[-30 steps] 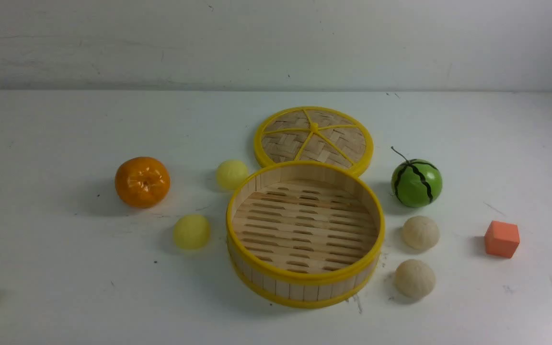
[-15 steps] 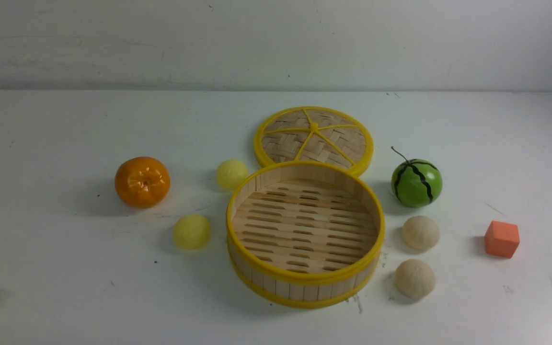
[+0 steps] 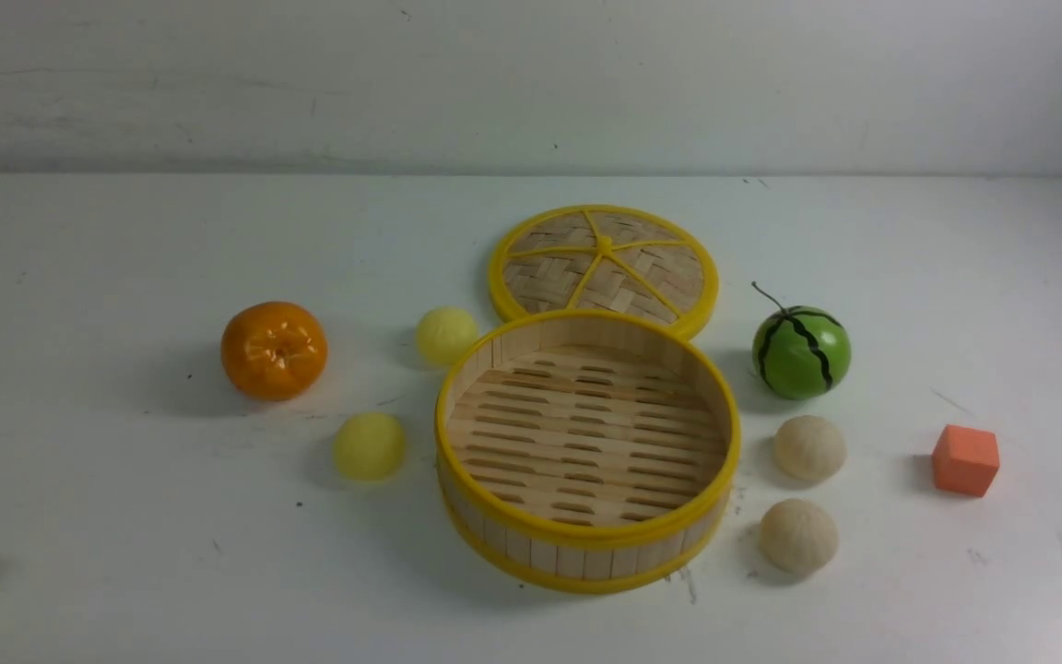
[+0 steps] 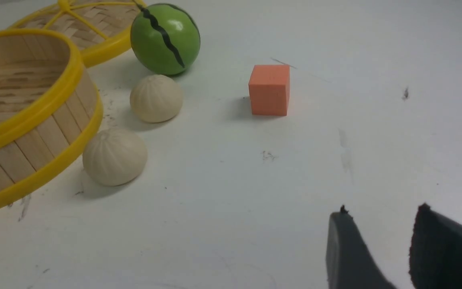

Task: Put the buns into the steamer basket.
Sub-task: Use the left arm to grab a steamed stuffed bun

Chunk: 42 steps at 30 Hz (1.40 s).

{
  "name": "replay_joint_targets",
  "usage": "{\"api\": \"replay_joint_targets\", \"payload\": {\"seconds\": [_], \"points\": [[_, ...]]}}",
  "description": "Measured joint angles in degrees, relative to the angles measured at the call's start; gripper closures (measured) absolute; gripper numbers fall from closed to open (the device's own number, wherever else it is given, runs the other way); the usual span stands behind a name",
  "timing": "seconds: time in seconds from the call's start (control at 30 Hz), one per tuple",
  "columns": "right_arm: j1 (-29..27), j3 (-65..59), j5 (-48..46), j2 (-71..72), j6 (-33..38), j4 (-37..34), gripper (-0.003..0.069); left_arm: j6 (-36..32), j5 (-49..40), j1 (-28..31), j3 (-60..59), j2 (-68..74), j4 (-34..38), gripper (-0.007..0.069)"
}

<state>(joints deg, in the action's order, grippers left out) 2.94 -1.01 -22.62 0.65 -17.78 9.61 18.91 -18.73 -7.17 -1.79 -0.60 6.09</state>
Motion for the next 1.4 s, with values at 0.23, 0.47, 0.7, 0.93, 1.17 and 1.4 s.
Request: {"api": "replay_joint_targets", "payload": {"seconds": [0.23, 0.47, 0.7, 0.93, 1.17, 1.4], "points": [[0.0, 0.0, 0.05, 0.0, 0.0, 0.0, 0.0418, 12.36, 11.09, 0.0, 0.0, 0.0, 22.78, 0.0399], [0.0, 0.0, 0.05, 0.0, 0.0, 0.0, 0.0418, 10.13, 9.28, 0.0, 4.88, 0.0, 25.53, 0.0442], [0.0, 0.0, 0.05, 0.0, 0.0, 0.0, 0.0418, -7.92, -13.94, 0.0, 27.66, 11.49, 23.43, 0.0587], [0.0, 0.0, 0.05, 0.0, 0.0, 0.0, 0.0418, -13.48, -37.21, 0.0, 42.12, 45.79, 19.21, 0.0638], [0.0, 0.0, 0.05, 0.0, 0.0, 0.0, 0.0418, -25.87, -36.22, -3.08, 52.86, 73.7, 19.63, 0.0638], [0.0, 0.0, 0.05, 0.0, 0.0, 0.0, 0.0418, -19.42, -35.34, -17.13, 68.74, 91.14, 9.84, 0.0638]]}}
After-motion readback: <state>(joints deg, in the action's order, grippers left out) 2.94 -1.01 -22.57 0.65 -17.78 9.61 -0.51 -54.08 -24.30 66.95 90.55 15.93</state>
